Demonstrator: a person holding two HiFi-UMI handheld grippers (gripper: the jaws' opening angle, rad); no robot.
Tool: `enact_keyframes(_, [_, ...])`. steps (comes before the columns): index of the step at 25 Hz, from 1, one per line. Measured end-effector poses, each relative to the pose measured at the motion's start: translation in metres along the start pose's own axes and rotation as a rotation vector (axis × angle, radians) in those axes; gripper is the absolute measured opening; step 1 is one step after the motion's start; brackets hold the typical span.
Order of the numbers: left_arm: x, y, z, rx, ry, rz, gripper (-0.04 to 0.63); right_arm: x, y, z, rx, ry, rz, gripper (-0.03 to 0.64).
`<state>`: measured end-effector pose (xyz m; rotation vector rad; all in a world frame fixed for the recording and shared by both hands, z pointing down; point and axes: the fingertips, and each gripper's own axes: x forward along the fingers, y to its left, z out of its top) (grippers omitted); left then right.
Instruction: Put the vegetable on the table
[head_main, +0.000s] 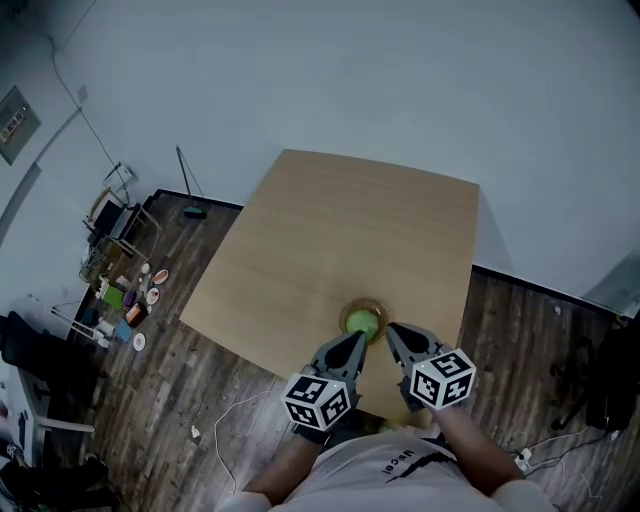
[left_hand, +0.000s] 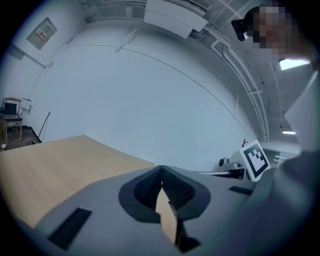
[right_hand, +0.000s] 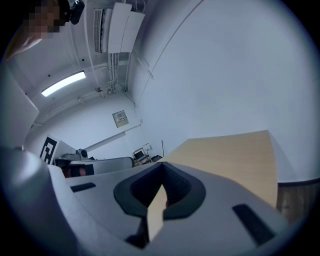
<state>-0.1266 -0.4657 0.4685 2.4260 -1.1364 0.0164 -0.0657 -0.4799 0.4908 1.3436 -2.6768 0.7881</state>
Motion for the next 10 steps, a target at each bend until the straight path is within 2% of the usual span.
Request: enact_keyframes(10, [0.0031,0.0021,-0.0022,0.003,0.004,0.002,0.012,0.0019,-0.0028,-0.0011,-0.01,0.006,-0.008,0.014])
